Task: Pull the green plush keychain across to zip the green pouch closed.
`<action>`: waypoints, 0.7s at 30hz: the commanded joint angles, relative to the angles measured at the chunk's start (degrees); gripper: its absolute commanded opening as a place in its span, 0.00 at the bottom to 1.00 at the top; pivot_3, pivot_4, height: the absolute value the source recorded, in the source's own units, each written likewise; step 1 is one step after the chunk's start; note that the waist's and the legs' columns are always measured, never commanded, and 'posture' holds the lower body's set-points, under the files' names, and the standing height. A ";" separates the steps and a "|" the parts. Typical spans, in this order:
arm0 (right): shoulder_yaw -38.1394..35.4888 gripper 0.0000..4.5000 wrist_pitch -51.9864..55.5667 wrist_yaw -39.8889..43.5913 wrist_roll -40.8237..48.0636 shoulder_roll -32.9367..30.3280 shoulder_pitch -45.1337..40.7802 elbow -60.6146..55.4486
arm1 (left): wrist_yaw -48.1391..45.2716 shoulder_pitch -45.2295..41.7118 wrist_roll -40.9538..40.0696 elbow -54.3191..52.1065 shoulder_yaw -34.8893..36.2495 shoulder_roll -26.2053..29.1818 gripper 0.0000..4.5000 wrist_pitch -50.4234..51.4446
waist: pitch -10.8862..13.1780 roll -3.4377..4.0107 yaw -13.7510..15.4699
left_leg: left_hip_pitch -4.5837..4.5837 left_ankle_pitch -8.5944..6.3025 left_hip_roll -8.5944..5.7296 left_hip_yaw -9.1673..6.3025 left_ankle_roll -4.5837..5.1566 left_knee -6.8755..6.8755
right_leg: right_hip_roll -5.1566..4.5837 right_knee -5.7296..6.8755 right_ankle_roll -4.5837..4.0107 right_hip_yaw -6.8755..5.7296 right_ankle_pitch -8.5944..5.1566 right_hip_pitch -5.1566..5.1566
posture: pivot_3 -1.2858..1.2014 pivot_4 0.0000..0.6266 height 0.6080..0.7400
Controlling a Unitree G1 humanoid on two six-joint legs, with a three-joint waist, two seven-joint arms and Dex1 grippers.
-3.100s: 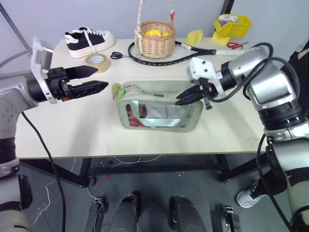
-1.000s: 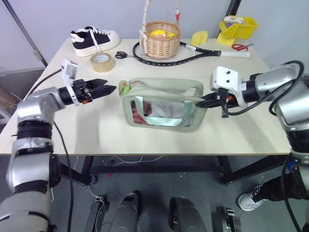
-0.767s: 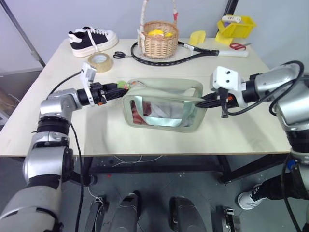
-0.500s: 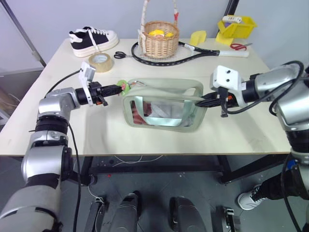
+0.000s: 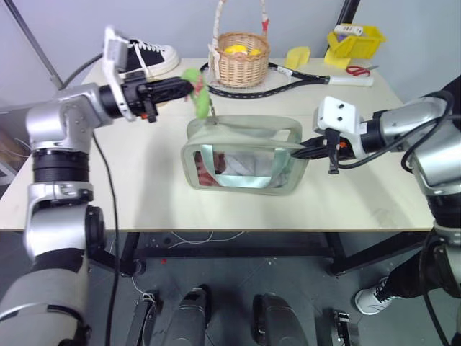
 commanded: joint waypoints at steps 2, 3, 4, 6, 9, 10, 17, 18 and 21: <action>-2.19 0.00 -0.71 -0.77 0.48 -0.34 -0.66 -1.93 | 2.26 -0.71 4.41 -1.08 -6.10 -2.93 0.15 -2.01 | 0.00 0.00 -0.04 | 0.00 0.00 -0.06 0.02 0.00 0.00 | 0.01 0.00 0.00 0.01 0.00 0.00 | 0.52 0.24 0.88; -2.19 0.00 -0.64 -0.84 0.51 -0.31 -0.64 -1.97 | 2.34 -0.80 4.95 -0.67 -6.71 -3.30 0.21 -2.54 | 0.00 -0.01 -0.05 | 0.00 0.01 -0.11 0.03 0.01 0.00 | 0.01 0.00 0.00 0.01 0.00 0.00 | 0.52 0.24 0.88; -2.22 0.00 -0.53 -0.95 0.51 -0.31 -0.57 -2.05 | 1.46 -0.80 4.39 -1.02 -6.86 -3.41 0.31 -1.78 | 0.01 0.00 -0.17 | -0.01 0.01 -0.11 0.02 0.01 0.00 | 0.02 0.01 0.00 0.01 0.00 -0.01 | 0.52 0.24 0.88; -2.37 0.00 -0.27 -1.18 0.54 -0.32 -0.36 -2.22 | 0.84 -0.49 4.21 -2.19 -7.32 -3.15 0.53 -1.43 | 0.01 0.01 -0.37 | -0.01 0.01 -0.09 0.04 0.01 -0.01 | 0.04 0.02 0.00 0.02 0.00 -0.05 | 0.52 0.24 0.88; -2.50 0.00 -0.03 -1.43 0.69 -0.34 -0.11 -2.42 | 1.63 -0.39 5.53 -2.04 -7.26 -2.16 0.86 -2.73 | 0.01 0.01 -0.28 | 0.00 0.00 -0.05 0.03 0.02 -0.02 | 0.07 0.02 0.00 0.01 0.00 -0.06 | 0.52 0.24 0.88; -2.49 0.00 0.04 -1.56 0.73 -0.28 -0.06 -2.41 | 2.00 -0.56 6.00 -1.62 -6.96 -1.56 0.97 -3.26 | 0.01 0.01 -0.26 | 0.00 0.00 -0.04 0.03 0.02 -0.02 | 0.07 0.02 0.00 0.01 0.00 -0.05 | 0.52 0.24 0.88; -2.32 0.00 -0.26 -1.94 0.79 -0.09 0.34 -2.26 | -3.11 2.45 4.84 -3.76 -4.92 6.97 0.99 -3.43 | 0.01 0.02 -0.32 | 0.00 -0.01 0.03 0.04 0.01 -0.03 | 0.07 0.01 -0.01 0.02 0.00 -0.07 | 0.52 0.24 0.88; -2.27 0.00 -0.41 -1.93 0.79 -0.03 0.30 -2.12 | -5.18 4.68 4.22 -5.70 -4.89 8.69 0.99 -3.52 | 0.01 0.02 -0.32 | 0.00 -0.01 0.06 0.04 0.01 -0.03 | 0.07 0.01 -0.01 0.02 0.00 -0.07 | 0.52 0.24 0.88; -2.08 0.00 -0.69 -1.95 0.74 0.22 0.07 -1.67 | -9.92 12.42 3.07 -13.11 -6.20 12.14 0.99 -4.36 | 0.01 0.04 -0.43 | 0.03 -0.02 0.12 0.08 0.00 -0.08 | 0.05 -0.01 -0.04 0.07 -0.02 -0.07 | 0.52 0.24 0.88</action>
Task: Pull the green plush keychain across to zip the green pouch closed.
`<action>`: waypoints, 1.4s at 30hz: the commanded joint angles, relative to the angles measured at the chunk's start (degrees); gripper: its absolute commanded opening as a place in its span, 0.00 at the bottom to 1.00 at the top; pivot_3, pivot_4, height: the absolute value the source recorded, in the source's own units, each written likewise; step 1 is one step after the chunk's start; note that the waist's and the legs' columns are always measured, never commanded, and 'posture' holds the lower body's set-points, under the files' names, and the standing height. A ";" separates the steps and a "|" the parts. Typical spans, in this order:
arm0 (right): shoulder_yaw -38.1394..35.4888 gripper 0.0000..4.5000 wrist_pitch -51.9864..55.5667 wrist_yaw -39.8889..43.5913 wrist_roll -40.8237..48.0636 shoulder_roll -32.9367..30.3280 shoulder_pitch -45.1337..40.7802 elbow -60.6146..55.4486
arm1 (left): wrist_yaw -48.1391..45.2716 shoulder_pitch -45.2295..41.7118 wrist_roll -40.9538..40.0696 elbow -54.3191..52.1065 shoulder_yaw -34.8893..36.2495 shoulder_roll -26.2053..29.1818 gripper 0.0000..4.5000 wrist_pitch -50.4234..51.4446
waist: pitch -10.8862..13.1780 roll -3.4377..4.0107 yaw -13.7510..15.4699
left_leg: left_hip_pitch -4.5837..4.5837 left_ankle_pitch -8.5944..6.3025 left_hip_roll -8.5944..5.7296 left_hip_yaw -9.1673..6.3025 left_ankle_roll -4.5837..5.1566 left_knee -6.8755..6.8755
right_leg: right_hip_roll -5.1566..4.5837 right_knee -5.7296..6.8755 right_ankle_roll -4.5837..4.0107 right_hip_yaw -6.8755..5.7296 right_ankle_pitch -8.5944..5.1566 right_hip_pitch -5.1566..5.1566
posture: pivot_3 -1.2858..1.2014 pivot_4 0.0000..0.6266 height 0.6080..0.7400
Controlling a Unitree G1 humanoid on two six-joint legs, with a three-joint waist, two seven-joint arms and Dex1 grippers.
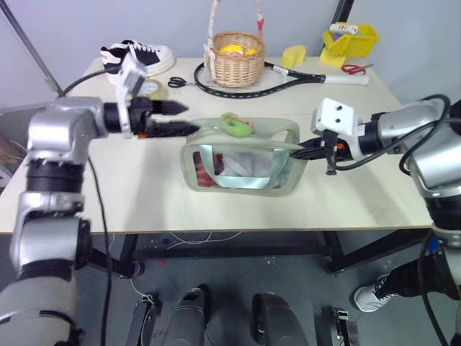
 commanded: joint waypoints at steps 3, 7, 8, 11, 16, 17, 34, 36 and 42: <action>-2.01 0.00 -0.77 -0.26 0.53 -0.12 -0.94 -1.12 | -3.44 7.50 -0.41 -8.98 -1.06 2.45 0.99 -2.25 | 0.00 0.00 0.55 | -0.02 0.00 0.01 -0.05 0.00 0.02 | 0.00 -0.01 -0.21 -0.03 -0.08 -0.01 | 0.52 0.24 0.88; -1.80 0.00 -0.89 0.06 0.48 -0.02 -1.46 -0.79 | 0.32 8.74 1.65 -7.52 -1.64 -0.19 0.68 -5.55 | 0.00 0.00 0.67 | -0.05 -0.01 -0.02 -0.07 -0.01 0.06 | -0.04 -0.07 -0.25 -0.04 -0.10 0.03 | 0.52 0.24 0.88; -1.85 0.00 -0.83 0.16 0.56 -0.05 -1.53 -0.87 | 1.28 8.69 1.67 -7.29 -1.57 -1.05 0.56 -5.55 | 0.00 0.00 0.63 | -0.05 -0.01 -0.02 -0.06 -0.01 0.06 | -0.05 -0.07 -0.24 -0.04 -0.10 0.03 | 0.52 0.24 0.88; -1.97 0.00 -0.62 0.39 0.73 -0.18 -1.58 -1.21 | 2.53 8.94 1.89 -7.37 -1.40 -2.13 0.22 -6.23 | 0.00 0.00 0.44 | -0.05 0.00 -0.02 -0.05 0.00 0.06 | -0.04 -0.04 -0.21 -0.04 -0.08 0.01 | 0.52 0.24 0.88; -2.11 0.25 1.83 0.83 1.28 -0.77 -1.58 -1.99 | 4.08 9.62 2.13 -8.43 -1.13 -1.93 0.00 -6.35 | 0.00 0.00 0.35 | -0.04 0.01 -0.01 -0.02 0.01 0.05 | -0.02 -0.02 -0.02 -0.04 0.02 0.00 | 0.52 0.24 0.88; -2.65 0.36 2.61 1.29 2.09 -1.03 -1.68 -2.41 | 4.84 9.67 2.39 -8.59 -1.11 -1.93 0.00 -6.23 | 0.00 0.00 0.35 | -0.04 0.00 -0.01 -0.02 0.01 0.05 | -0.02 -0.02 -0.03 -0.04 0.02 0.00 | 0.52 0.24 0.88; 3.15 0.87 10.31 -10.55 3.56 18.40 -16.86 4.72 | 9.71 12.79 0.50 -16.08 -0.68 -2.97 0.00 -2.73 | -0.01 0.01 0.89 | -0.04 0.01 -0.08 -0.19 0.00 0.02 | -0.01 0.00 -0.05 -0.08 0.02 0.05 | 0.52 0.24 0.88; 3.47 0.70 11.23 -11.22 3.12 18.77 -17.68 6.00 | 9.85 12.90 0.38 -16.33 -0.59 -2.87 0.00 -2.58 | -0.01 0.01 0.84 | -0.07 0.01 -0.16 -0.14 0.00 0.04 | -0.05 -0.01 -0.03 -0.05 0.03 0.04 | 0.52 0.24 0.88; 1.19 0.01 13.77 -10.11 5.22 16.88 -17.83 4.54 | 10.13 13.03 0.69 -16.09 -0.65 -2.72 0.00 -3.02 | -0.01 0.01 0.44 | -0.01 0.01 -0.17 -0.14 0.00 0.04 | 0.08 0.02 -0.03 -0.05 0.04 0.05 | 0.52 0.24 0.88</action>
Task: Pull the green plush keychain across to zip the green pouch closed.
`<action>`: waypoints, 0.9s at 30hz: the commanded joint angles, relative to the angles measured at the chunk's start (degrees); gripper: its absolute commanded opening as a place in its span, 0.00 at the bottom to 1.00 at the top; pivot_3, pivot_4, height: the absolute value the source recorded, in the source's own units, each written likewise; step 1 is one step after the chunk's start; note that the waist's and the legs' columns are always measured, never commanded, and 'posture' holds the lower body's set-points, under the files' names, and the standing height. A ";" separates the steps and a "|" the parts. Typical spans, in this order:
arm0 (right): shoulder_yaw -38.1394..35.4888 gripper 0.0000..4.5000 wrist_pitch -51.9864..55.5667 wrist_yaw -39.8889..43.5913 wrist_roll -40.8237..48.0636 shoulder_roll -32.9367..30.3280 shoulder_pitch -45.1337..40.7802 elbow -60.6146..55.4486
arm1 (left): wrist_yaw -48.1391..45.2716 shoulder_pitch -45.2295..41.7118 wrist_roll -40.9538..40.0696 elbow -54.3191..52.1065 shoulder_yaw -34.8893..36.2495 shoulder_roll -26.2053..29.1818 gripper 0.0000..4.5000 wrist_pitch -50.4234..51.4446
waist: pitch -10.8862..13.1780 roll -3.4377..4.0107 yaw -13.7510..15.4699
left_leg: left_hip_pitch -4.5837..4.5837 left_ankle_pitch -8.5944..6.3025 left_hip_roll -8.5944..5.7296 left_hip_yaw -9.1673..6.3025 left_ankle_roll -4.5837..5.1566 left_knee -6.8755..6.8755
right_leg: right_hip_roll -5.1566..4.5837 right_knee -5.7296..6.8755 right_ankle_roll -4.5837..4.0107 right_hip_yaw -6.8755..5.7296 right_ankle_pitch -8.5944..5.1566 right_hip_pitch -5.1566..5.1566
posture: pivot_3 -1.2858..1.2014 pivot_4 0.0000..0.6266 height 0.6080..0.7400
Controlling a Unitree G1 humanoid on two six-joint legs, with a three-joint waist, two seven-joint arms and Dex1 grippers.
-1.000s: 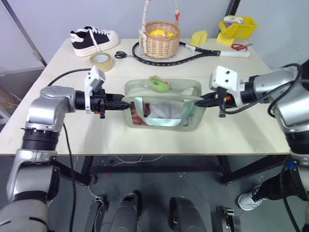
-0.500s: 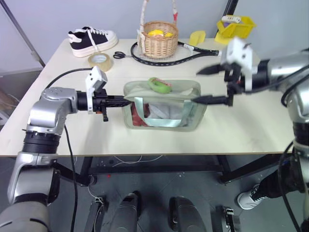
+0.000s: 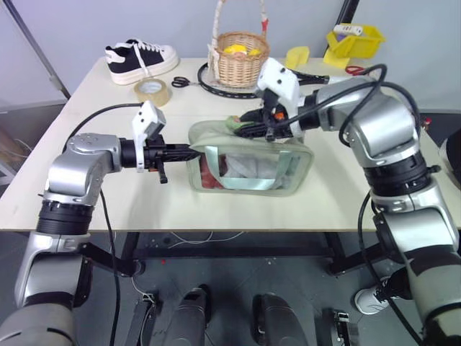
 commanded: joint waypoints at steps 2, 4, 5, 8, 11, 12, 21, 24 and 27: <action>-3.31 0.01 1.56 0.70 1.24 -2.98 -0.76 -2.73 | 0.09 0.23 -0.59 -1.35 0.42 0.49 0.00 -0.20 | 0.00 0.00 0.02 | 0.00 0.00 0.02 -0.02 0.00 0.00 | 0.03 0.00 0.00 -0.01 0.00 0.00 | 0.52 0.24 0.88; -3.23 0.01 1.75 0.34 0.57 -4.39 -0.10 -2.54 | 0.30 0.19 -0.59 -1.08 0.55 0.38 0.00 -0.22 | 0.00 0.00 0.03 | 0.01 0.00 0.03 -0.01 0.00 0.00 | 0.03 0.00 0.00 0.00 0.00 0.00 | 0.52 0.24 0.88; -3.54 0.01 2.23 -0.12 0.41 -5.06 0.02 -2.31 | 0.39 0.14 -0.54 -0.88 0.61 0.36 0.00 -0.31 | 0.00 0.00 0.02 | 0.01 0.00 0.03 -0.01 0.00 0.00 | 0.03 0.00 -0.01 0.00 0.00 0.00 | 0.52 0.24 0.88; -5.16 0.01 1.93 -1.18 -0.58 -8.59 0.73 -1.49 | 1.58 0.01 -0.53 -0.41 1.16 0.11 0.00 -0.05 | 0.00 0.00 0.08 | 0.01 0.00 0.06 -0.01 0.00 -0.01 | 0.03 -0.01 -0.01 0.00 0.00 0.00 | 0.52 0.24 0.88; -7.45 0.01 -0.74 -1.64 -3.24 -16.65 3.28 -0.12 | 3.56 0.18 -0.85 0.05 2.47 0.04 0.00 0.81 | 0.00 -0.01 0.65 | -0.02 0.00 0.07 -0.02 0.00 0.00 | 0.00 -0.03 -0.02 0.00 -0.01 0.00 | 0.52 0.24 0.88; -7.79 0.01 -2.25 -2.22 -4.96 -20.22 5.20 0.89 | 4.09 0.88 -1.17 -0.26 3.06 0.36 0.00 1.16 | 0.00 -0.01 0.82 | -0.04 0.00 0.09 -0.01 0.00 0.01 | -0.01 -0.07 -0.03 0.00 -0.02 0.00 | 0.52 0.24 0.88; -10.00 0.01 -6.90 -8.82 -11.35 -29.95 22.78 0.90 | 8.10 5.41 -4.96 -5.68 6.35 1.86 0.00 5.62 | 0.01 0.05 -0.20 | 0.09 -0.02 0.23 0.23 0.00 -0.16 | -0.09 -0.11 -0.29 0.11 -0.09 -0.04 | 0.52 0.24 0.88; -8.95 0.01 -2.93 -9.40 -9.00 -26.91 31.67 -8.90 | 9.41 6.84 -6.26 -8.07 6.71 1.85 0.00 6.78 | 0.00 0.05 -0.16 | 0.09 -0.05 0.23 0.25 0.06 -0.18 | -0.09 -0.08 -0.23 0.11 -0.06 -0.05 | 0.52 0.24 0.88; -7.13 0.01 2.10 -12.37 -7.73 -20.95 38.09 -16.42 | 10.81 8.15 -7.46 -10.47 7.04 1.52 0.00 8.01 | -0.01 0.02 -0.41 | 0.20 -0.06 0.32 0.24 0.08 -0.14 | 0.00 -0.07 -0.21 0.11 -0.05 0.04 | 0.52 0.24 0.88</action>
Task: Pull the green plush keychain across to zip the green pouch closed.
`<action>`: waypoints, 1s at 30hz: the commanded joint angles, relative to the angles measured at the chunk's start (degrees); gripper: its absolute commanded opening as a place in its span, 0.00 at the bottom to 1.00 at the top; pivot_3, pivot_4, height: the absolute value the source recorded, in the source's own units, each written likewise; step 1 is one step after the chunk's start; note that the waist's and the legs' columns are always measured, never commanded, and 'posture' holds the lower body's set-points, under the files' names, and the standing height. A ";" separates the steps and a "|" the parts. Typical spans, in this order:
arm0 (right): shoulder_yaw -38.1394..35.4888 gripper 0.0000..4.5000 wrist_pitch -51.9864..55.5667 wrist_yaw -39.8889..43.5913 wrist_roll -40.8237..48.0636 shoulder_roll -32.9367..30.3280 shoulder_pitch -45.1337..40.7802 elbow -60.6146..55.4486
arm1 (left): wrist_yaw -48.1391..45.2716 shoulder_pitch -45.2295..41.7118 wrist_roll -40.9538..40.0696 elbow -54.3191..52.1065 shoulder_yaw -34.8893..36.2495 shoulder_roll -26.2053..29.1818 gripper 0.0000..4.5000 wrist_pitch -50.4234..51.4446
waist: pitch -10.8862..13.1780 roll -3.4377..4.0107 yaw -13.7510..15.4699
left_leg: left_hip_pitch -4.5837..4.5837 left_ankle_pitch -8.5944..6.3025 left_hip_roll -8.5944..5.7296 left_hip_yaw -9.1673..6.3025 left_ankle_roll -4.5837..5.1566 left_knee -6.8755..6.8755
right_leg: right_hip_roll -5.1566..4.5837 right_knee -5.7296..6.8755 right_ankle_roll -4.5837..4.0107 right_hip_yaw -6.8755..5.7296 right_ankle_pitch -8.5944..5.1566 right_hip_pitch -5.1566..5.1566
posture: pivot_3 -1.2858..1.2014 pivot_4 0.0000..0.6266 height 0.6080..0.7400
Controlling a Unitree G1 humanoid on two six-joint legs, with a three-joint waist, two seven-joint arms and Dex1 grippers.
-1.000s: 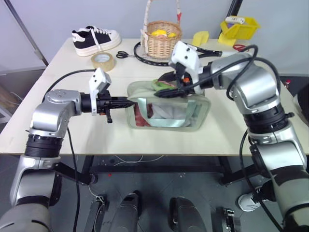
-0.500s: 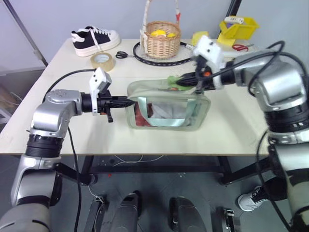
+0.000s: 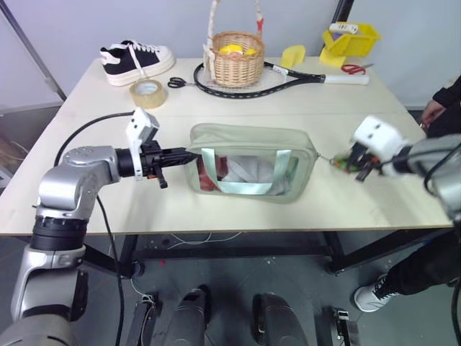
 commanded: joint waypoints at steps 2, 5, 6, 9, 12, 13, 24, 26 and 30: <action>3.96 0.01 4.43 -5.24 -1.90 5.72 6.62 -7.55 | 2.80 1.71 -1.98 -3.63 2.93 0.97 0.00 2.31 | 0.00 0.01 0.12 | 0.21 0.00 0.03 -0.01 0.00 0.00 | 0.04 0.01 -0.08 0.02 -0.05 0.18 | 0.52 0.24 0.88; 6.56 0.01 3.41 -7.56 -4.73 7.04 8.18 -6.25 | 3.86 2.10 -3.08 -4.89 3.03 0.74 0.00 3.17 | -0.05 -0.06 0.31 | 0.42 -0.03 0.03 -0.02 -0.03 0.00 | 0.02 -0.05 -0.33 0.01 -0.19 0.43 | 0.52 0.24 0.88; 6.37 0.01 3.09 -7.82 -5.10 7.13 7.71 -5.32 | 4.08 2.15 -3.29 -5.12 3.02 0.81 0.00 3.26 | -0.06 -0.08 0.34 | 0.47 -0.05 0.04 -0.03 -0.06 0.00 | 0.01 -0.09 -0.35 0.00 -0.20 0.51 | 0.52 0.24 0.88; 4.20 0.01 2.48 -8.02 -5.09 7.44 4.69 -2.24 | 4.84 2.29 -4.20 -5.87 3.29 0.89 0.00 3.93 | -0.06 -0.08 0.32 | 0.53 -0.10 0.05 -0.07 -0.12 -0.01 | 0.00 -0.15 -0.37 -0.01 -0.20 0.60 | 0.52 0.24 0.88; 3.21 0.01 1.48 -8.15 -5.43 7.27 2.22 0.24 | 5.29 2.51 -4.74 -6.46 3.22 0.99 0.00 4.21 | -0.06 -0.08 0.37 | 0.52 -0.08 0.04 -0.18 -0.10 -0.01 | -0.02 -0.15 -0.38 0.00 -0.19 0.58 | 0.52 0.24 0.88; 3.15 0.01 0.96 -8.27 -5.68 7.15 1.66 0.91 | 5.40 2.57 -4.89 -6.60 3.20 1.01 0.00 4.30 | -0.05 -0.08 0.38 | 0.51 -0.05 0.04 -0.19 -0.05 -0.01 | -0.02 -0.15 -0.38 0.00 -0.19 0.57 | 0.52 0.24 0.88; 0.35 0.17 1.20 -7.65 -3.43 9.54 -4.49 3.50 | 7.35 4.91 -7.93 -11.55 3.38 0.97 0.00 6.49 | -0.04 -0.06 0.51 | 0.44 -0.03 0.00 -0.14 -0.02 -0.11 | -0.03 -0.21 -0.38 0.01 -0.19 0.51 | 0.52 0.24 0.88; 0.05 0.36 3.02 -5.71 -2.11 8.76 -3.29 1.12 | 7.57 5.03 -8.14 -11.86 3.45 1.14 0.00 6.75 | -0.04 -0.07 0.45 | 0.44 -0.03 -0.01 -0.13 -0.02 -0.11 | -0.04 -0.22 -0.38 0.01 -0.19 0.51 | 0.52 0.24 0.88; -4.07 0.85 7.40 -2.75 2.54 8.08 -3.51 -2.31 | 7.27 4.69 -8.05 -11.80 3.27 1.71 0.00 6.76 | -0.03 -0.05 0.38 | 0.45 -0.03 0.00 -0.12 -0.02 -0.11 | -0.03 -0.20 -0.38 0.01 -0.19 0.51 | 0.52 0.24 0.88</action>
